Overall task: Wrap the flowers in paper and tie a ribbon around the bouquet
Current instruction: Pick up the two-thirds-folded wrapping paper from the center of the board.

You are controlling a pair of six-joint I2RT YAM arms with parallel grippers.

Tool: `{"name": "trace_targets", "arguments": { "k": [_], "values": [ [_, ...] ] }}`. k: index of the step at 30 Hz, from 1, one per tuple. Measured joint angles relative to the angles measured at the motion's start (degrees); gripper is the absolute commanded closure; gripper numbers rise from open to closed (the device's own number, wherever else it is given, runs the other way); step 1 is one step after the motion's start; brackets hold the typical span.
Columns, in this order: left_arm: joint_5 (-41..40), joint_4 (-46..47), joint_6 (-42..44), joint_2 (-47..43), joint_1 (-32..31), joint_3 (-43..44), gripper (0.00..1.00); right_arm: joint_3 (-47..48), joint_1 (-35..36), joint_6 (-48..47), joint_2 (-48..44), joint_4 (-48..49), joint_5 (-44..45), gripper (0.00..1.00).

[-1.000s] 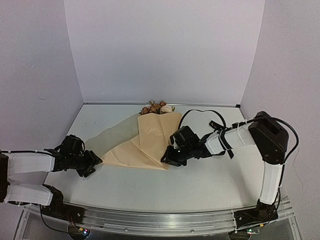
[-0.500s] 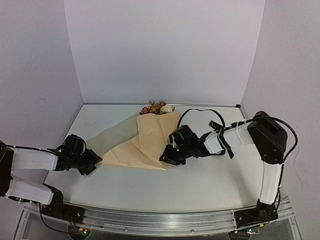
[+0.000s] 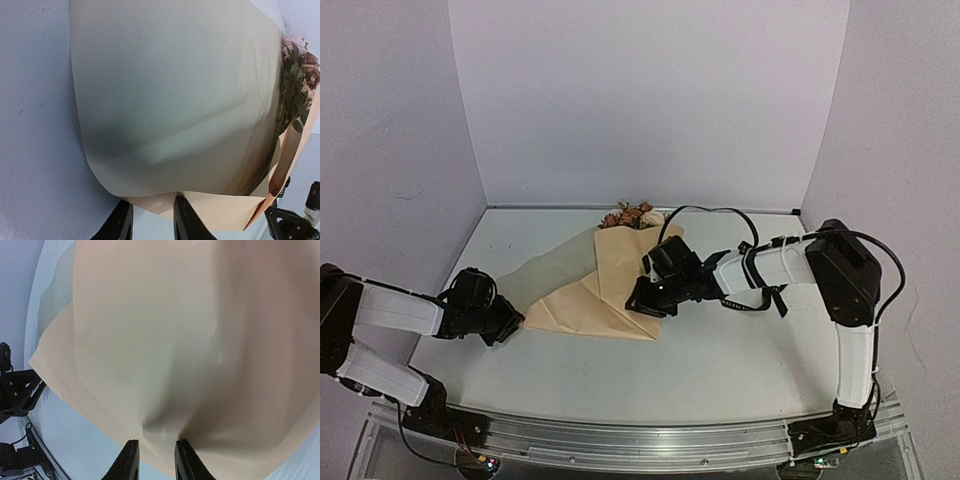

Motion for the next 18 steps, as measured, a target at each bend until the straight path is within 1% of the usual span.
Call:
{"name": "trace_targets", "arguments": {
  "k": [9, 10, 15, 17, 18],
  "values": [
    [-0.4, -0.1, 2.0, 0.0, 0.0, 0.0, 0.82, 8.3, 1.0, -2.3, 6.5, -4.1, 0.1, 0.72],
    [-0.5, -0.1, 2.3, -0.3, 0.0, 0.0, 0.85, 8.9, 1.1, -2.5, 7.0, -4.7, 0.1, 0.72],
    [-1.1, 0.0, 3.7, -3.6, 0.0, -0.1, 0.88, 11.8, 1.8, -3.1, 8.9, -6.1, 0.2, 0.72],
    [-1.2, 0.0, 4.1, -4.9, 0.0, -0.2, 0.96, 12.6, 2.0, -3.2, 9.5, -6.3, 0.2, 0.72],
    [-1.2, 0.0, 4.3, -5.5, 0.0, -0.2, 0.98, 12.9, 2.1, -3.2, 9.8, -6.4, 0.3, 0.72]
  ]
}}
